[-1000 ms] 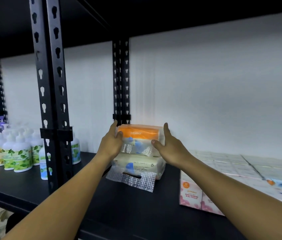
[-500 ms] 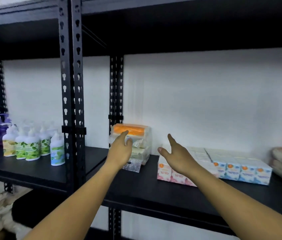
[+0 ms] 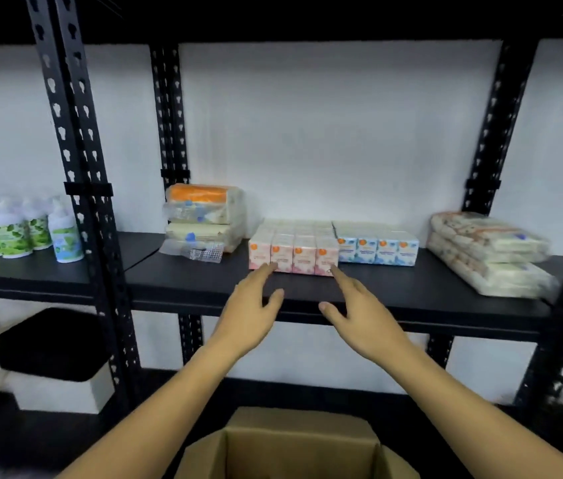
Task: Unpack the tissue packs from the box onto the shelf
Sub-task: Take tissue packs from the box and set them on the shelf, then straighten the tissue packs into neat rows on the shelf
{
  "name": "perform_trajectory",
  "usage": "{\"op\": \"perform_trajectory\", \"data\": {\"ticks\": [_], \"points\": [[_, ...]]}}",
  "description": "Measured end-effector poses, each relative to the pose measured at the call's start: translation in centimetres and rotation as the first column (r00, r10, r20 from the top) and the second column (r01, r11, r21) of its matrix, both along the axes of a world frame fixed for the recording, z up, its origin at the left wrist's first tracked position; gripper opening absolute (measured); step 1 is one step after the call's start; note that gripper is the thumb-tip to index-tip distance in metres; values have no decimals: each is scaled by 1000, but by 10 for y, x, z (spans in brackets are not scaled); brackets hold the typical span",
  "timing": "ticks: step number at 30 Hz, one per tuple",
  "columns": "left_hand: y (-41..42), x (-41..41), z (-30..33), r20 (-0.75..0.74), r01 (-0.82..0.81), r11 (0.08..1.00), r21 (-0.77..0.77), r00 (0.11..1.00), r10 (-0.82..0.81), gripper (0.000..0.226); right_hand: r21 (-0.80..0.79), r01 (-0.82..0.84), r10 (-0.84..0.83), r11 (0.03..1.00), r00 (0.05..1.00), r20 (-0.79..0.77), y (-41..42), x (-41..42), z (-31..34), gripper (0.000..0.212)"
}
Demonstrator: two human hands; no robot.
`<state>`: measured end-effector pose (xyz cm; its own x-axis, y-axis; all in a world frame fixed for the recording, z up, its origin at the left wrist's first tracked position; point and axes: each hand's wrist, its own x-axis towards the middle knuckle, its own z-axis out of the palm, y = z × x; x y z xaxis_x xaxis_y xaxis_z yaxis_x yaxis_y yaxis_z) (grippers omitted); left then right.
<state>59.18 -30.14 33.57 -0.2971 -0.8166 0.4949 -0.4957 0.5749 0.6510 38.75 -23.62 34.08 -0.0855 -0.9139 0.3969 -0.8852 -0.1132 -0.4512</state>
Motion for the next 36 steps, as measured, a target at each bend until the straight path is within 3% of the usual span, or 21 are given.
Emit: {"op": "perform_trajectory", "data": {"ticks": [3, 7, 10, 13, 19, 23, 28, 36], "points": [[32, -6, -42, 42, 19, 998, 57, 999, -21, 53, 36, 14, -13, 999, 1000, -17, 30, -13, -40, 72], [63, -6, -104, 131, 29, 992, 125, 990, -46, 52, 122, -18, 6, 992, 995, 100, 65, -12, -105, 72], [80, 0, -146, 195, -13, 978, 210, 980, -29, 52, 218, -24, -23, 976, 977, 211, 86, -10, -154, 71], [85, 11, -188, 273, -80, 958, 276, 962, 1, 50, 329, 27, -106, 944, 969, 222, 101, -8, -201, 70], [80, 24, -271, 302, -152, 885, 439, 953, 14, 40, 503, -25, -157, 864, 935, 317, 111, 2, -283, 70], [72, 20, -307, 355, -169, 821, 546, 934, -44, 32, 546, -35, -163, 837, 937, 309, 110, 2, -311, 66], [57, 17, -340, 406, -202, 765, 612, 910, -85, 38, 587, -57, -166, 808, 934, 318, 94, -3, -337, 62], [33, 9, -386, 460, -327, 580, 746, 883, -95, 41, 692, -36, -152, 721, 966, 209, 49, 6, -385, 72]]}}
